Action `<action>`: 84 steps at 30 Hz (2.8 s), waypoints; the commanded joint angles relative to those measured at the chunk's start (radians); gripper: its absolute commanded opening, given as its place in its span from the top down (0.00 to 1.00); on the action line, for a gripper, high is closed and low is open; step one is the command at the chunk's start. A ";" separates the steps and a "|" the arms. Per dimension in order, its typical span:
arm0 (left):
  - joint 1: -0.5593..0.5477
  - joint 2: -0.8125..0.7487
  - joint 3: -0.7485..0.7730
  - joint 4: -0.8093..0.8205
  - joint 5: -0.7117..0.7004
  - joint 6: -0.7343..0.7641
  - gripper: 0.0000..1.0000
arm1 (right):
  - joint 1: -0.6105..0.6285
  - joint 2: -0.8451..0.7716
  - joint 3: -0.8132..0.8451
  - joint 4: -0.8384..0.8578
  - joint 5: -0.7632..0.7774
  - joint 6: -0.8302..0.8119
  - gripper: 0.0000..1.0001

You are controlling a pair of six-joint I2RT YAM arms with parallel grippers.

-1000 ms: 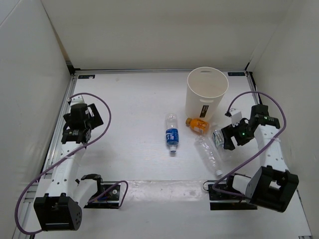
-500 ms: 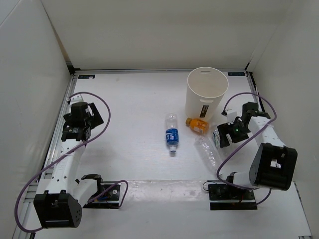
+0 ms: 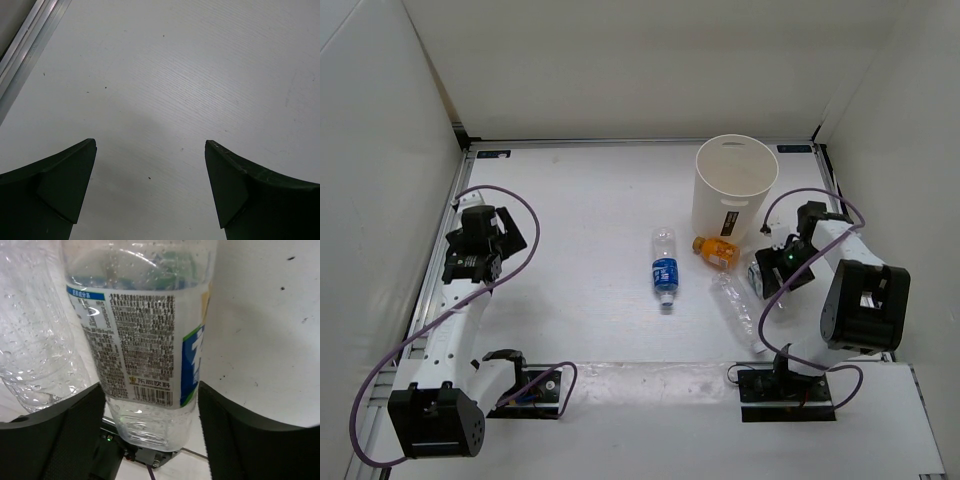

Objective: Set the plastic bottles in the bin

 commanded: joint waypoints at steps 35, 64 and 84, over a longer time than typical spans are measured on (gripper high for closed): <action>0.011 -0.090 -0.035 0.019 -0.009 -0.047 0.00 | -0.243 -0.106 0.599 -0.078 -0.217 0.254 1.00; 0.014 0.038 0.129 -0.082 0.002 -0.145 0.00 | 0.133 -0.008 0.649 0.512 -0.381 0.430 1.00; 0.014 0.047 0.120 -0.088 0.086 -0.132 0.00 | 0.182 0.016 0.691 0.341 -0.393 0.277 0.22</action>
